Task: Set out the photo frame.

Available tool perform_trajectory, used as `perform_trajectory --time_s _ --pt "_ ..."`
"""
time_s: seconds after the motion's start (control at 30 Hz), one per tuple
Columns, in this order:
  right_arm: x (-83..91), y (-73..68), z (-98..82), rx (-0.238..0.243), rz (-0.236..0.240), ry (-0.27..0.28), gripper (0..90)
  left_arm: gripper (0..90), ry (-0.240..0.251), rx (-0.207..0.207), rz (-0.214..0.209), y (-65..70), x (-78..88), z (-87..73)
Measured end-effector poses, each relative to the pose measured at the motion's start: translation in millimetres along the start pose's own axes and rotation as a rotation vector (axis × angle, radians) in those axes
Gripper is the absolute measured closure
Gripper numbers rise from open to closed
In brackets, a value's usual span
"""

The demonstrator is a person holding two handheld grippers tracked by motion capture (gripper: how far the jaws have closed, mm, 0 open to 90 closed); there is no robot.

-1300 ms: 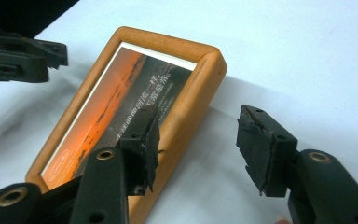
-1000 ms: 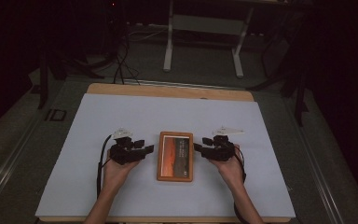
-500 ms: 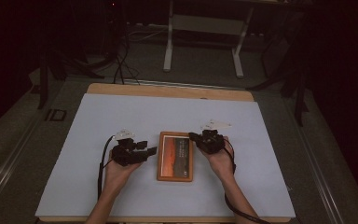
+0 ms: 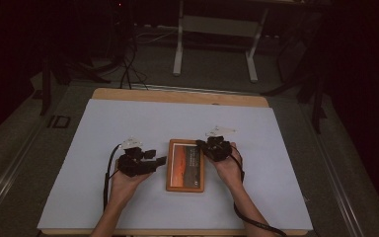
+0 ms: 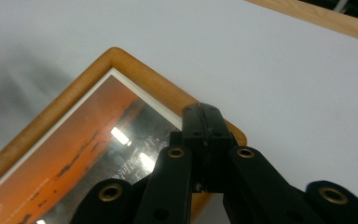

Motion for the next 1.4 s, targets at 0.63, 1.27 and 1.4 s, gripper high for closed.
perform_trajectory --time_s 0.63,1.27,1.4 --pt "-2.2 23.6 -21.5 -0.078 -0.019 -0.039 90.0 40.8 -0.004 0.001 -0.016 7.3 -1.5 1.6" --pt "-6.6 28.4 -29.3 -0.090 -0.026 -0.066 90.0 32.3 -0.041 -0.013 -0.083 40.7 -13.8 -3.5" --pt "-6.6 28.6 -29.3 -0.093 -0.024 -0.067 90.0 24.6 -0.064 -0.013 -0.072 45.9 -19.3 -7.3"
Point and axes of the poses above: each handheld gripper's, and its own axes: x roughly backward along the jaws, z roughly out of its top, y roughly to its right, the point moved 5 cm from there along -x, roughly forward along the jaws, and after that the axes turned 4 degrees about -z, right-handed, at the moved point
